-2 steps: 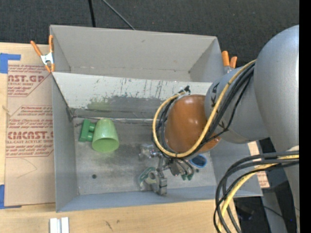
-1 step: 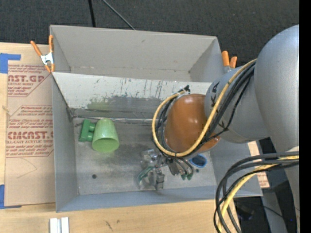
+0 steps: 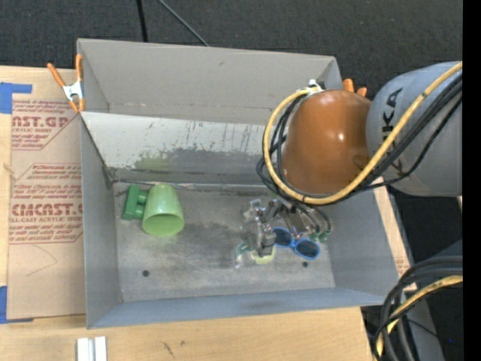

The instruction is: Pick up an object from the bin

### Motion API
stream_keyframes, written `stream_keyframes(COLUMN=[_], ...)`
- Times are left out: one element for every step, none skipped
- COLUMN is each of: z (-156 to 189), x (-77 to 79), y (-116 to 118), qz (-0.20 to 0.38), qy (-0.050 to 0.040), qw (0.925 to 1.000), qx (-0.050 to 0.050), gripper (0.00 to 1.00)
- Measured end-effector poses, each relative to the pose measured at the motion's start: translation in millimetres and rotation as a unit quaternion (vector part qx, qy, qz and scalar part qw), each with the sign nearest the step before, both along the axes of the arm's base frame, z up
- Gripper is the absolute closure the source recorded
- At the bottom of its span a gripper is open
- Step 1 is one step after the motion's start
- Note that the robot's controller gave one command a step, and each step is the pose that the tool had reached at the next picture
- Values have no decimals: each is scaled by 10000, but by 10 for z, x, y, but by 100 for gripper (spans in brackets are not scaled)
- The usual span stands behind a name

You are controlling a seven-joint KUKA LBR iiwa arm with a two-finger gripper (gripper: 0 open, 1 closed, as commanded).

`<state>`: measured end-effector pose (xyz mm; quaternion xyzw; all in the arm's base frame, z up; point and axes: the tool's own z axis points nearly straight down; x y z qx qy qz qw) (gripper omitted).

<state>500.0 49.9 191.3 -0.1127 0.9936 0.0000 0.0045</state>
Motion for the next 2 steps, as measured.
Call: stream_keyframes(z=[356,149], x=[231,288], y=[467,76], qz=[3028,5894], qy=[16,30], qw=[9530,8079], qx=[-10,-21], gripper=[100,100])
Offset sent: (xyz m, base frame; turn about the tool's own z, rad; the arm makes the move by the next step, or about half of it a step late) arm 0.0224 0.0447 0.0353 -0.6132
